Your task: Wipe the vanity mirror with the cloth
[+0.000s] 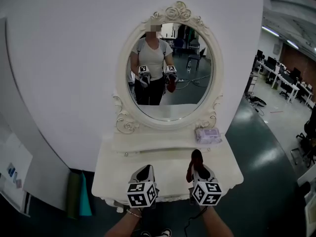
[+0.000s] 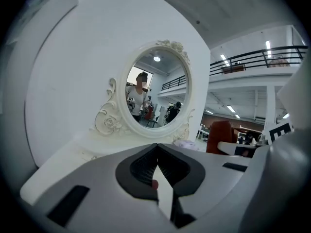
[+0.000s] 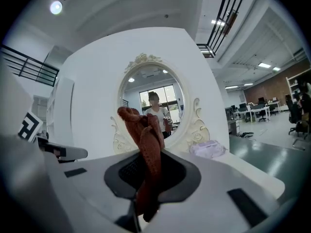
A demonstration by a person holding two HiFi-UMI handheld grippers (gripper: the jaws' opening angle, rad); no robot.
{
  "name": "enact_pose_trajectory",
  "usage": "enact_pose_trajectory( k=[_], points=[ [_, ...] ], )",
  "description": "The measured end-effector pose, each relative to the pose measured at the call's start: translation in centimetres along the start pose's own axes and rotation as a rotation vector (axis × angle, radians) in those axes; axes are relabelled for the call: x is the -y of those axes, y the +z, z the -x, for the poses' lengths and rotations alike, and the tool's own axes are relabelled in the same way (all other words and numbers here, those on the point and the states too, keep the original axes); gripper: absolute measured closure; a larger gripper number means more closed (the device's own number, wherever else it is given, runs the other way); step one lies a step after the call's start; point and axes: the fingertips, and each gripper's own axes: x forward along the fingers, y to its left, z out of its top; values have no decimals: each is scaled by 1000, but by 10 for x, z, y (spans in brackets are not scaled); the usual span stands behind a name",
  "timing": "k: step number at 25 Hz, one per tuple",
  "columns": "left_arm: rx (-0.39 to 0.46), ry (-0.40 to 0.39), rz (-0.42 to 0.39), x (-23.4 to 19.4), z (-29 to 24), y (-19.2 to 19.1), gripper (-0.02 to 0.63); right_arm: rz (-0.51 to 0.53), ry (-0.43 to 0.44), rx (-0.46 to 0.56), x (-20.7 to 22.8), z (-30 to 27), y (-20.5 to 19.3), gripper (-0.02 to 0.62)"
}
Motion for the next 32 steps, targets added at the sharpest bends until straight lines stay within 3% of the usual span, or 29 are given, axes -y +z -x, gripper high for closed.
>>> enact_pose_trajectory(
  k=[6, 17, 26, 32],
  points=[
    [-5, 10, -55, -28, 19, -9, 595, -29, -16, -18, -34, 7, -17, 535],
    [-29, 29, 10, -58, 35, -25, 595, -34, -44, -61, -59, 17, -31, 535],
    [-25, 26, 14, -52, 41, -23, 595, -79, -64, -44, -57, 29, -31, 537],
    [-22, 23, 6, -49, 43, -21, 595, -40, -62, -51, -60, 32, -30, 537]
  ],
)
